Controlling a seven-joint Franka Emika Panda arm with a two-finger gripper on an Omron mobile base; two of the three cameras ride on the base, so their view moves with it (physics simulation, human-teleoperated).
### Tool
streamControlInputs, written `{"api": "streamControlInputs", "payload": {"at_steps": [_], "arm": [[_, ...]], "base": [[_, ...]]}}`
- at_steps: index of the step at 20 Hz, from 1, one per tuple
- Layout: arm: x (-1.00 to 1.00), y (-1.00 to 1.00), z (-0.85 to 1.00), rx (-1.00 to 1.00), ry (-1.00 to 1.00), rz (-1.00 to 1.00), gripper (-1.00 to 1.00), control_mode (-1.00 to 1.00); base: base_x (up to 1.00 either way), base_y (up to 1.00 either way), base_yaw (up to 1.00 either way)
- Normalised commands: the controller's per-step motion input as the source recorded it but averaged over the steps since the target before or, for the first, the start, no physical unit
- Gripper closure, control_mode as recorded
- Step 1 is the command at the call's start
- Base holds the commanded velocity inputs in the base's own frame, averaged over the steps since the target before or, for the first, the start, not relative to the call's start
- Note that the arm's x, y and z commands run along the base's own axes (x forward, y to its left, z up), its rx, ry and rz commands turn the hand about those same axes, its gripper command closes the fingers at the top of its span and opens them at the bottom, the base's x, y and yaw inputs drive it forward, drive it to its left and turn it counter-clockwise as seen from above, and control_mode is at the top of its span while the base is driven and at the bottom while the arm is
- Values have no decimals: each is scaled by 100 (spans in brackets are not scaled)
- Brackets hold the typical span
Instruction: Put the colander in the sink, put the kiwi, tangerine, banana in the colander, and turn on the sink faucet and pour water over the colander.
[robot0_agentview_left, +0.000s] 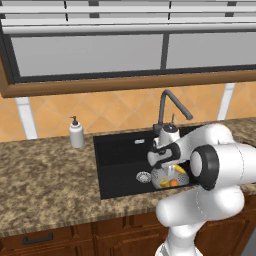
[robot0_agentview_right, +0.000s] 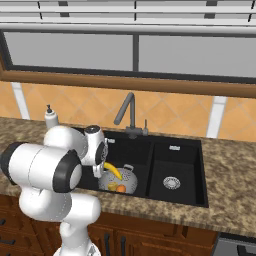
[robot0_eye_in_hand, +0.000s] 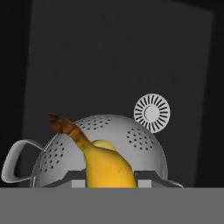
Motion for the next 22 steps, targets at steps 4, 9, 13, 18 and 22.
{"api": "streamControlInputs", "payload": {"at_steps": [4, 9, 13, 18, 22], "arm": [[8, -4, -33, 0, 2, 0, 100, -100], [18, -17, -26, 0, 0, 0, 100, -100], [7, -14, -23, 0, 0, 0, 100, -100], [7, 0, -28, 0, 0, 0, 100, -100], [9, -4, -23, 0, 0, 0, 100, -100]], "base": [[0, 0, 0], [0, 0, 0], [0, 0, 0], [0, 0, 0], [0, 0, 0]]}}
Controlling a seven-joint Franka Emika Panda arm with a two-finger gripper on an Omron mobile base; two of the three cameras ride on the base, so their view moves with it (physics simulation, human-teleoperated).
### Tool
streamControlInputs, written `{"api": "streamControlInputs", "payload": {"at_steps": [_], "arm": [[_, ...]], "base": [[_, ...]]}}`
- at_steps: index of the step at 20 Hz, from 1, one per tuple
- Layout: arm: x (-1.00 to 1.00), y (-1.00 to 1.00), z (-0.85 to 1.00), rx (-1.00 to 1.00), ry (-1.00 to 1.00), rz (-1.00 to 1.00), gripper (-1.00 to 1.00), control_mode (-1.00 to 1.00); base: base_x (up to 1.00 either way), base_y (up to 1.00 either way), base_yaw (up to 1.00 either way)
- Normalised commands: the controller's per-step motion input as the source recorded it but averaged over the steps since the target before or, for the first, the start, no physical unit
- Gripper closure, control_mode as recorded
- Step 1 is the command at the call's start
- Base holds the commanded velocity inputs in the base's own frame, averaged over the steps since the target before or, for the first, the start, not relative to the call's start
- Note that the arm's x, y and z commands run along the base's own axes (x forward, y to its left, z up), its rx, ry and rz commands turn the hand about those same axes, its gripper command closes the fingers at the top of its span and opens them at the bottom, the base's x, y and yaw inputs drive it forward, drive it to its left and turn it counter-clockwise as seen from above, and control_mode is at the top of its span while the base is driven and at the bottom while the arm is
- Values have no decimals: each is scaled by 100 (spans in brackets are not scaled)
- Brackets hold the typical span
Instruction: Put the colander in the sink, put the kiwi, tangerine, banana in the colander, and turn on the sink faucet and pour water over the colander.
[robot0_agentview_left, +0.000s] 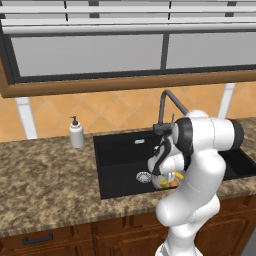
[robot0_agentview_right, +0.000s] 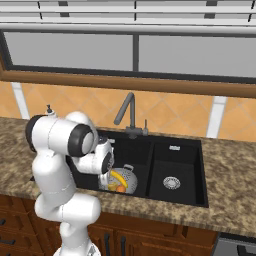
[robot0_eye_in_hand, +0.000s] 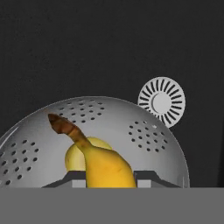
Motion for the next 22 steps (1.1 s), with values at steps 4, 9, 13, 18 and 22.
{"api": "streamControlInputs", "payload": {"at_steps": [4, 9, 13, 18, 22], "arm": [[9, -3, -15, 0, 0, 0, 100, -100], [7, -2, -14, 0, 0, 1, 100, -100], [12, -1, -13, 0, 0, 4, 100, -100], [18, -3, -4, 0, 0, 4, 100, -100], [20, -5, -4, 0, 0, 4, 100, -100]], "base": [[0, 0, 0], [0, 0, 0], [0, 0, 0], [0, 0, 0], [0, 0, 0]]}}
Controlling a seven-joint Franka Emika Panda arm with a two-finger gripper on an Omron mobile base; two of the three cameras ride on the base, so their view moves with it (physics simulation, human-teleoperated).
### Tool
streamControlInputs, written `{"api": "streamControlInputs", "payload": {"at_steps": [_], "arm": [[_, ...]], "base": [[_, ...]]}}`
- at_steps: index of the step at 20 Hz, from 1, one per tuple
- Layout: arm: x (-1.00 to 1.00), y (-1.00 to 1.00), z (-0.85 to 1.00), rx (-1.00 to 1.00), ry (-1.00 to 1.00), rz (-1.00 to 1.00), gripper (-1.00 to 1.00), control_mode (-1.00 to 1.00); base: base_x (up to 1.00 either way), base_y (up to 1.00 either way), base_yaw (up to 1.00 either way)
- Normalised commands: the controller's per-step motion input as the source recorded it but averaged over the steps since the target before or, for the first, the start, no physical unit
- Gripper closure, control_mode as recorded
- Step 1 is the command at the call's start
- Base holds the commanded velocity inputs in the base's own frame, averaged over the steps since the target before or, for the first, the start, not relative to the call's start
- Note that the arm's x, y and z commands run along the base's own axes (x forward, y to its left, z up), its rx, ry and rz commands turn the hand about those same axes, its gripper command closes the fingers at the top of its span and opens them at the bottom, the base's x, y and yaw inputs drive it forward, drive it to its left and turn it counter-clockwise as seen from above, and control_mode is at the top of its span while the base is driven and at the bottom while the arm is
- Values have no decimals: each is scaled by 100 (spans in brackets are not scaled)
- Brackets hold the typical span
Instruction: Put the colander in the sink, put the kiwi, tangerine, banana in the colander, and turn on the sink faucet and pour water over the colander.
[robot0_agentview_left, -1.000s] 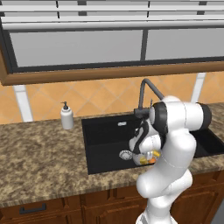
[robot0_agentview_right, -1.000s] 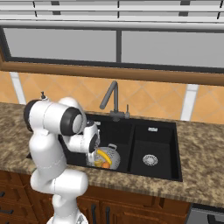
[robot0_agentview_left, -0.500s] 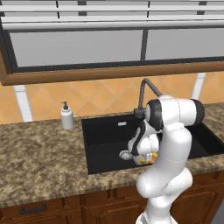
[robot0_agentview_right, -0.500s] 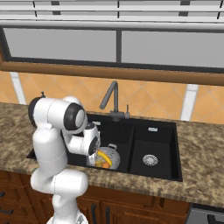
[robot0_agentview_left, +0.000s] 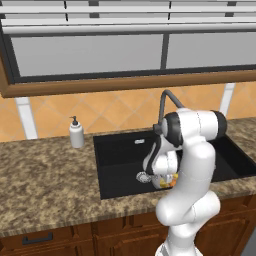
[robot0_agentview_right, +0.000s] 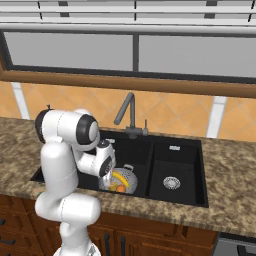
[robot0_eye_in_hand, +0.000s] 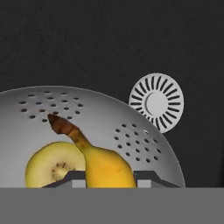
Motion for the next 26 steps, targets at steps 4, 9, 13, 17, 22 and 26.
{"api": "streamControlInputs", "payload": {"at_steps": [4, 9, 13, 17, 22, 26], "arm": [[12, -6, -7, 0, 0, 3, 100, -100], [0, -7, -18, 0, 0, 2, -100, -100], [1, -2, -9, 0, 0, 2, -100, -100], [0, -2, 0, 0, 0, 3, -100, -100], [1, 0, 18, 0, 0, 2, -100, -100], [-17, 6, 65, 0, 4, 0, -100, -100]], "base": [[0, 0, 0], [0, 0, 0], [0, 0, 0], [0, 0, 0], [0, 0, 0], [0, 0, 0]]}}
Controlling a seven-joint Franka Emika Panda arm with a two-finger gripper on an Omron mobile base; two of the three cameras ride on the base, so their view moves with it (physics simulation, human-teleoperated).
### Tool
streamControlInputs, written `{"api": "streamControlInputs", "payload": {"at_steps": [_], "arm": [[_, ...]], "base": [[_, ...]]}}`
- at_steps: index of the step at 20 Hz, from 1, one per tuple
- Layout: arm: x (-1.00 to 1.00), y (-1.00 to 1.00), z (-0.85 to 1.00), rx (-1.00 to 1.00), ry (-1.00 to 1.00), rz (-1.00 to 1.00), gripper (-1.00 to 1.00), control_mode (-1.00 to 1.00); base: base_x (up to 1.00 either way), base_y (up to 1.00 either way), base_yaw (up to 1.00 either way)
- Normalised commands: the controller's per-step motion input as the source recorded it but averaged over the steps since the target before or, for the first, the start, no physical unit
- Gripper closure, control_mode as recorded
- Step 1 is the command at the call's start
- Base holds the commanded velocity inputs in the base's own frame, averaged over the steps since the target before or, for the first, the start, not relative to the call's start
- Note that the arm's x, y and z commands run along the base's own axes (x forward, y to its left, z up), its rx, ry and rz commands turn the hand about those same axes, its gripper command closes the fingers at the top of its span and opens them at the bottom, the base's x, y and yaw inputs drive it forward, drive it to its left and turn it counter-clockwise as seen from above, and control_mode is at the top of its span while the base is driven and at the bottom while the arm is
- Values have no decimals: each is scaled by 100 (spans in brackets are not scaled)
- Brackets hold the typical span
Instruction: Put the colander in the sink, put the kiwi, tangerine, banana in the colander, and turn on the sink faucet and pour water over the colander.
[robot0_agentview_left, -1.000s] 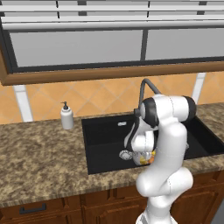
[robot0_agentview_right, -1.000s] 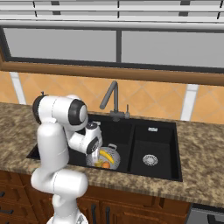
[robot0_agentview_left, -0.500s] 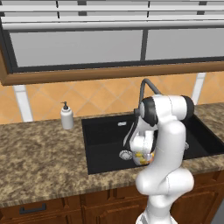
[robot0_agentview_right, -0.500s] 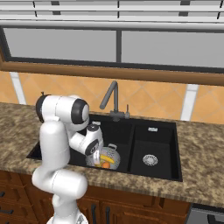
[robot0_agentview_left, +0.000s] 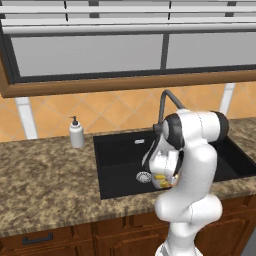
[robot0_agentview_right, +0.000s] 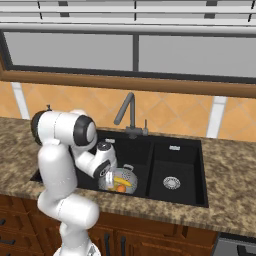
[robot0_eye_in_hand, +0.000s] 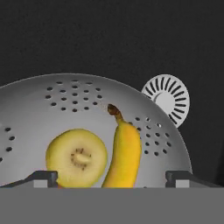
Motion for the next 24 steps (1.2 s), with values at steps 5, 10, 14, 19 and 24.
{"api": "streamControlInputs", "payload": {"at_steps": [5, 10, 14, 19, 24], "arm": [[-28, 16, 73, 0, 0, -8, -100, -100], [1, 28, 83, -2, 4, -5, -100, -100], [5, 18, 92, -2, 14, 0, -100, -100], [-17, 8, 85, -1, 21, 0, -100, -100], [-45, 0, 79, 1, 24, -5, -100, -100]], "base": [[0, 0, 0], [0, 0, 0], [0, 0, 0], [0, 0, 0], [0, 0, 0]]}}
